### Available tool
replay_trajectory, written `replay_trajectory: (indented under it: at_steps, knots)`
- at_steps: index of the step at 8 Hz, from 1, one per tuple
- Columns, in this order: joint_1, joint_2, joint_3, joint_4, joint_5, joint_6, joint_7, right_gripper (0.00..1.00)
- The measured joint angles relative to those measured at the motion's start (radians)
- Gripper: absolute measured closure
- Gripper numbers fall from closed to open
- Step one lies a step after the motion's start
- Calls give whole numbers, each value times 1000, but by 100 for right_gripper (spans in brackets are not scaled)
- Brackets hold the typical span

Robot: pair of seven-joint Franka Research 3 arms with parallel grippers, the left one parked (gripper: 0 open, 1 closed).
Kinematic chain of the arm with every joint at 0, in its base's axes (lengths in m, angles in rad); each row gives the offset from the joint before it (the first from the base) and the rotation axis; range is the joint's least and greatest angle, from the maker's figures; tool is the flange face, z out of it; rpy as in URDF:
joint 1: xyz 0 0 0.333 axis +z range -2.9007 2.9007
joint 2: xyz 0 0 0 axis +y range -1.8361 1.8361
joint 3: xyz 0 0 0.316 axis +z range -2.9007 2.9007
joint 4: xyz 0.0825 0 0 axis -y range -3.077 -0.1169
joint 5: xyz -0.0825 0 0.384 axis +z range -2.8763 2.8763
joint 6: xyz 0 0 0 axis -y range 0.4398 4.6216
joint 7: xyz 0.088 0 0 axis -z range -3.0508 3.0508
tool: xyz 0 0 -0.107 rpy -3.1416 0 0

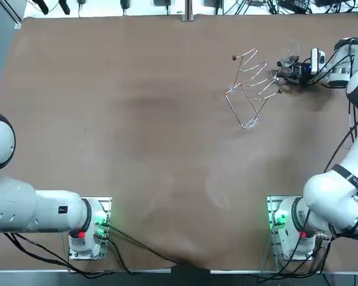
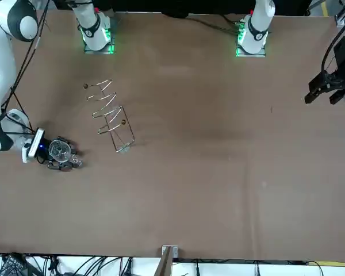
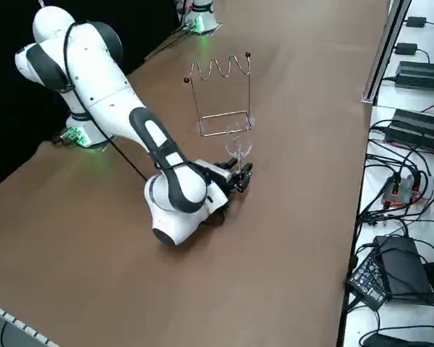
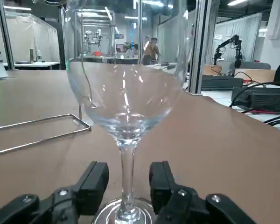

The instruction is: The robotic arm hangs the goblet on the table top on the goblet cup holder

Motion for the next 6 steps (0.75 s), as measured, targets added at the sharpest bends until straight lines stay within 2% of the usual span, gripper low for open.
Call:
replay_trajectory:
  at_steps: [3,6]
  knots:
    - [-2,5,0,4,3,0,17,56]
    - [-3,12,0,16,5,-9,50,80]
